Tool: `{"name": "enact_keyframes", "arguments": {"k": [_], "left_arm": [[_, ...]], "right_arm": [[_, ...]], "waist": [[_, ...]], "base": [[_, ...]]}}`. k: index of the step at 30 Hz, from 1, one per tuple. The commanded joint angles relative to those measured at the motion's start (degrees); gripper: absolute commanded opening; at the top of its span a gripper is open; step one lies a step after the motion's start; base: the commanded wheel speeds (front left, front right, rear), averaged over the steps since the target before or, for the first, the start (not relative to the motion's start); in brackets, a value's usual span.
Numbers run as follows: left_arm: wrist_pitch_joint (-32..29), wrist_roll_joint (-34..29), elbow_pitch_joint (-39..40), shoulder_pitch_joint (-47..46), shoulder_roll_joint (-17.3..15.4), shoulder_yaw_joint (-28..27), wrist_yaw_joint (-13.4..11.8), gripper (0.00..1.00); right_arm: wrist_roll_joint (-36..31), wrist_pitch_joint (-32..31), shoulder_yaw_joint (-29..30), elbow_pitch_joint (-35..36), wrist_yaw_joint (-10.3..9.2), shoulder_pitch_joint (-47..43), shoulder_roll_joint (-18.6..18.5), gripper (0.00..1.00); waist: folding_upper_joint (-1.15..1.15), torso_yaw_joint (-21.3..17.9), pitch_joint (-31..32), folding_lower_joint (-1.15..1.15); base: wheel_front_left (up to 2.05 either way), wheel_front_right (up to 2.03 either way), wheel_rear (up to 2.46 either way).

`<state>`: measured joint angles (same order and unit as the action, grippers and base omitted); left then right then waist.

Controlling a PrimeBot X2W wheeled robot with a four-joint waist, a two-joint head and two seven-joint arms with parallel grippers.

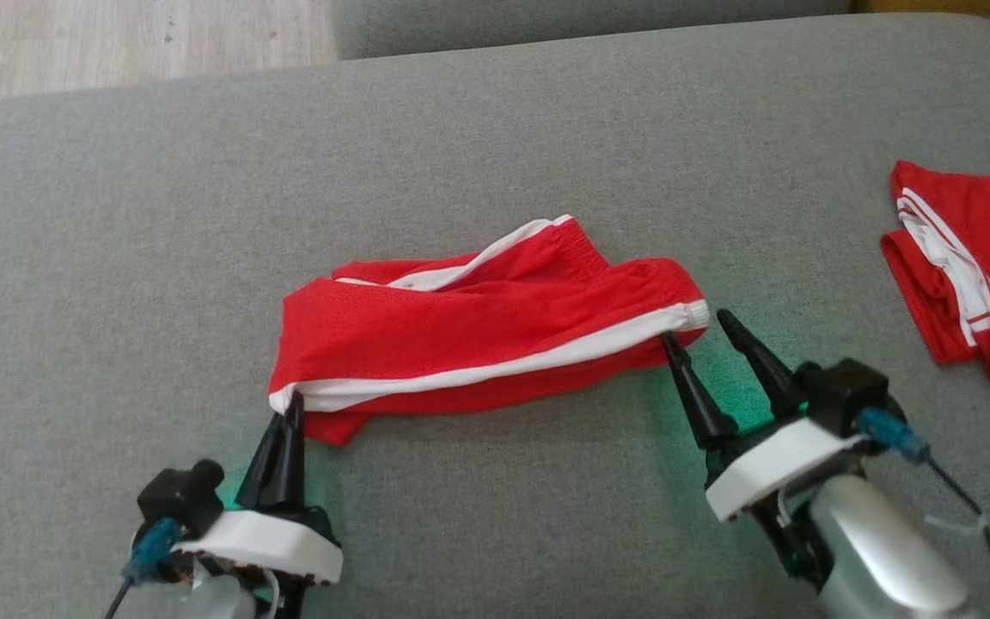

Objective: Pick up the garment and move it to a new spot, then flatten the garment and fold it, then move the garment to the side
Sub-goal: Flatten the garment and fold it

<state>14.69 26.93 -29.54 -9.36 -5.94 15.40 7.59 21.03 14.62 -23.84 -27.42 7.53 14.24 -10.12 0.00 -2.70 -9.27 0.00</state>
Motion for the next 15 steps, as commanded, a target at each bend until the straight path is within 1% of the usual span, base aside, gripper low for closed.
{"name": "enact_keyframes", "arguments": {"k": [1, 7, 8, 9, 10, 14, 15], "left_arm": [[0.31, -0.93, 0.96, -2.0, -0.32, -2.81, -0.1, 0.0], [0.31, -1.9, 0.12, -2.08, -0.06, -3.85, -0.1, 0.0], [0.31, -1.98, 0.02, -2.09, 0.01, -3.89, -0.1, 0.0], [0.31, -1.98, 0.02, -2.09, 0.01, -3.89, -0.1, 0.0], [0.31, -2.04, -0.06, -2.09, 0.07, -3.91, -0.1, 0.0], [0.31, -2.16, -0.2, -1.97, 0.29, -4.0, -0.1, 0.0], [0.31, -2.21, -0.17, -1.87, 0.34, -3.96, -0.1, 0.0]], "right_arm": [[2.88, 0.38, -4.45, 1.93, -0.04, 3.84, -2.61, 1.0], [11.94, 0.38, -14.83, 2.09, -0.04, 8.96, -9.11, 1.0], [13.38, 0.38, -16.45, 1.9, -0.04, 9.67, -9.89, 1.0], [13.38, 0.38, -16.45, 1.9, -0.04, 9.67, -9.89, 1.0], [15.25, 0.38, -17.93, 1.62, -0.04, 10.23, -10.48, 1.0], [21.79, -0.02, -25.08, 0.15, -0.04, 12.67, -12.81, 1.0], [24.98, -0.19, -28.01, -0.25, -0.04, 13.68, -13.66, 1.0]], "waist": [[0.0, -0.02, -0.11, 0.0], [0.0, 0.18, -0.21, 0.0], [0.0, 0.28, -0.21, 0.0], [0.0, 0.28, -0.21, 0.0], [0.0, 0.39, -0.2, 0.0], [0.0, 0.9, -0.12, 0.0], [0.0, 1.11, -0.11, 0.0]], "base": [[0.0, 0.0, 0.0], [0.0, 0.0, 0.0], [0.0, 0.0, 0.0], [0.0, 0.0, 0.0], [0.0, 0.0, 0.0], [0.0, 0.0, 0.0], [0.0, 0.0, 0.0]]}}
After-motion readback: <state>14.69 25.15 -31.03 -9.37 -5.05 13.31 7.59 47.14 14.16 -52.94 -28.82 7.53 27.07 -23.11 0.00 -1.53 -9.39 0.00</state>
